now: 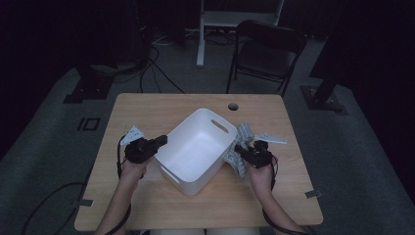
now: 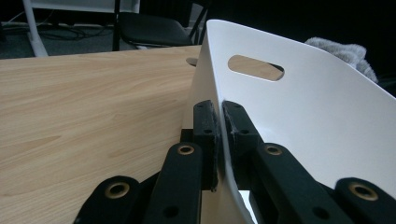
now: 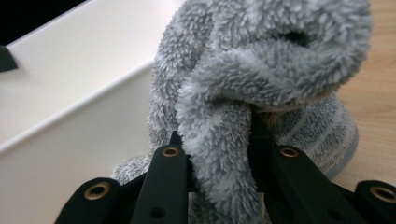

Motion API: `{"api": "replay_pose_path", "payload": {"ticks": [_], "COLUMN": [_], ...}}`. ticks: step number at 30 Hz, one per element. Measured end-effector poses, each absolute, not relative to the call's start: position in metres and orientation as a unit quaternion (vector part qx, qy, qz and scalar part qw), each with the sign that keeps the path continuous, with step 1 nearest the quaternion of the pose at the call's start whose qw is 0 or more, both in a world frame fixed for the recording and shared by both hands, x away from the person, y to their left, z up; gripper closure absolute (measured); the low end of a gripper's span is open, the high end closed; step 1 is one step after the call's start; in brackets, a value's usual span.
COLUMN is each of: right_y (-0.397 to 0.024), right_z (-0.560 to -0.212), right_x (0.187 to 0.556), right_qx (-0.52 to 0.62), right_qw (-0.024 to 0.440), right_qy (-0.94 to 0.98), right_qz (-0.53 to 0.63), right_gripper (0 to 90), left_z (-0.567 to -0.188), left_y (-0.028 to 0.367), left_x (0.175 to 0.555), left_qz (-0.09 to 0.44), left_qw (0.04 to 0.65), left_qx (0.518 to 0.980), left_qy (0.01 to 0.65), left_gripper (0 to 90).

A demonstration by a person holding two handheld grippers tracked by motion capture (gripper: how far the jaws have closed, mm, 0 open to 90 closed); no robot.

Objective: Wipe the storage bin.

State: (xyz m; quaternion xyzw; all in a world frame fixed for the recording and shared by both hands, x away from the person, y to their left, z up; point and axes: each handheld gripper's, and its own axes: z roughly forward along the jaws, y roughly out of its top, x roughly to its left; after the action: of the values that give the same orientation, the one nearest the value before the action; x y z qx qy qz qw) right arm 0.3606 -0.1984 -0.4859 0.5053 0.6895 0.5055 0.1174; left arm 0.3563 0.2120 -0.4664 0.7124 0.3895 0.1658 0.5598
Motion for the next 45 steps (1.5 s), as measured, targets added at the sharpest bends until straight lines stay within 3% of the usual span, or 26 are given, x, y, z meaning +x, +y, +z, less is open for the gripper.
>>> {"api": "replay_pose_path", "payload": {"ticks": [23, 30, 36, 40, 45], "right_y": [-0.191, -0.193, -0.197, -0.192, -0.177], "right_z": [-0.534, -0.524, -0.497, -0.479, -0.478], "right_x": [0.376, 0.371, 0.341, 0.321, 0.323], "right_qx": [0.522, 0.512, 0.470, 0.441, 0.428], "right_qw": [0.103, 0.109, 0.115, 0.145, 0.156], "right_qy": [0.729, 0.740, 0.744, 0.733, 0.738], "right_qz": [0.431, 0.423, 0.461, 0.497, 0.497], "right_gripper": [75.5, 75.6, 75.5, 75.5, 75.5], "left_z": [-0.466, -0.466, -0.467, -0.467, -0.467], "left_y": [0.210, 0.209, 0.209, 0.209, 0.209], "left_x": [0.356, 0.355, 0.356, 0.356, 0.357], "left_qz": [0.171, 0.177, 0.176, 0.173, 0.168], "left_qw": [0.556, 0.555, 0.558, 0.560, 0.562], "left_qx": [0.714, 0.711, 0.707, 0.708, 0.712], "left_qy": [0.389, 0.394, 0.396, 0.395, 0.386], "left_gripper": [84.4, 84.5, 84.5, 84.4, 84.3]}}
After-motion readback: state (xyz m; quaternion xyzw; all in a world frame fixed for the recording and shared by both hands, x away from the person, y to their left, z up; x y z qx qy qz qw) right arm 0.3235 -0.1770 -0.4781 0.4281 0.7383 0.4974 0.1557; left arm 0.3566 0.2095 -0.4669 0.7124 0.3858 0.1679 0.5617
